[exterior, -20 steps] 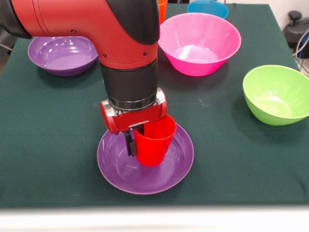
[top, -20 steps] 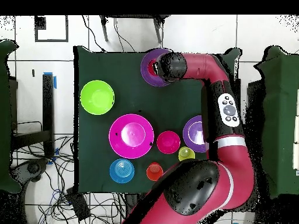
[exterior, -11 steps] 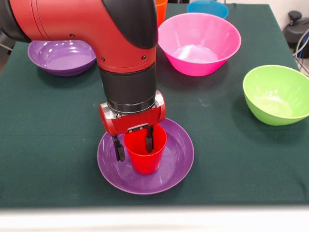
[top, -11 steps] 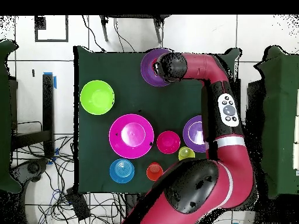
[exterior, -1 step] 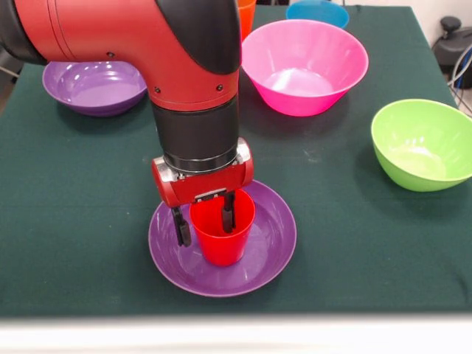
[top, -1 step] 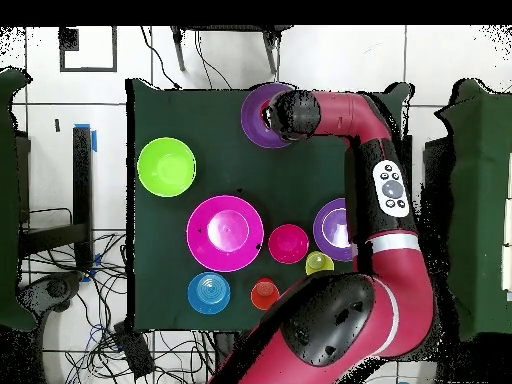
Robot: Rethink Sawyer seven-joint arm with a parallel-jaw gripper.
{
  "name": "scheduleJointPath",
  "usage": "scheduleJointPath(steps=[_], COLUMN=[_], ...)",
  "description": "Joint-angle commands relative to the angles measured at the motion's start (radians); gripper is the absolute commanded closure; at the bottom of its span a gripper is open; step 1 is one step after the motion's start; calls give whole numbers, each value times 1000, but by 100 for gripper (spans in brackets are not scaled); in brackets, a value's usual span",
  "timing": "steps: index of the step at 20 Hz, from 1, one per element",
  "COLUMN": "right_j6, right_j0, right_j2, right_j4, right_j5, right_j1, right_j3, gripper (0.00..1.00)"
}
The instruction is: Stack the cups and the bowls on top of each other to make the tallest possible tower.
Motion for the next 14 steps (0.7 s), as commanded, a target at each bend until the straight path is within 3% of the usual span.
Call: scheduleJointPath(steps=[1, 7, 14], right_j6=[-310, -272, -243], right_j0=[16, 17, 23], right_j2=[-8, -34, -21], right_j4=[-43, 10, 5], right_j5=[144, 299, 352], right_j1=[-17, -208, -248], right_j3=[-13, 86, 98], gripper=[0, 0, 0])
